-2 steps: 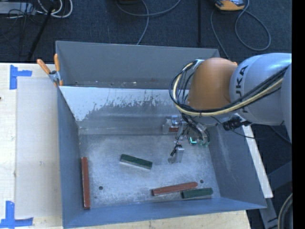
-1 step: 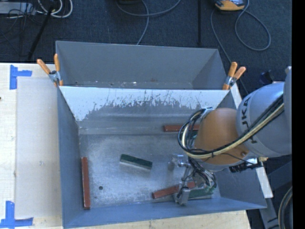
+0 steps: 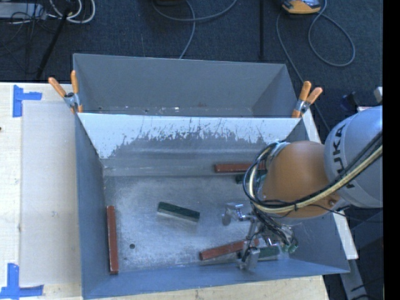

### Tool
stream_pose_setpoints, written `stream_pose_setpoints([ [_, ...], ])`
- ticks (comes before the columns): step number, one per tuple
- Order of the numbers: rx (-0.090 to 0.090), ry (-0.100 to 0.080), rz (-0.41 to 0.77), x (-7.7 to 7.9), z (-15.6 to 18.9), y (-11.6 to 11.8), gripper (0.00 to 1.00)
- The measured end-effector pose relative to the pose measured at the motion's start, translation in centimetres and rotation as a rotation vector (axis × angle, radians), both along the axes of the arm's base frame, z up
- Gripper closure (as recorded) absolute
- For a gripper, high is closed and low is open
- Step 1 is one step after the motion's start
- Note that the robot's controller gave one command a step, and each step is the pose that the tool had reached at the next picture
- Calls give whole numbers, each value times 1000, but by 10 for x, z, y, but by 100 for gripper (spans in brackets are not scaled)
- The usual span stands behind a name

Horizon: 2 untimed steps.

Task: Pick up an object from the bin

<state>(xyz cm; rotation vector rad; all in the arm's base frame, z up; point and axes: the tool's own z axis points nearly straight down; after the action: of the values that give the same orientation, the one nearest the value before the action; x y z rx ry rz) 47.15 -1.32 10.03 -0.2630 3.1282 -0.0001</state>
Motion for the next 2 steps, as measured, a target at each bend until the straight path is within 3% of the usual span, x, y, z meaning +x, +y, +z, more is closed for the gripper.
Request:
stream_pose_setpoints([
  [1,1,-3,109,0,0,7,0],
  [2,0,-2,-116,11,-30,-15,0],
])
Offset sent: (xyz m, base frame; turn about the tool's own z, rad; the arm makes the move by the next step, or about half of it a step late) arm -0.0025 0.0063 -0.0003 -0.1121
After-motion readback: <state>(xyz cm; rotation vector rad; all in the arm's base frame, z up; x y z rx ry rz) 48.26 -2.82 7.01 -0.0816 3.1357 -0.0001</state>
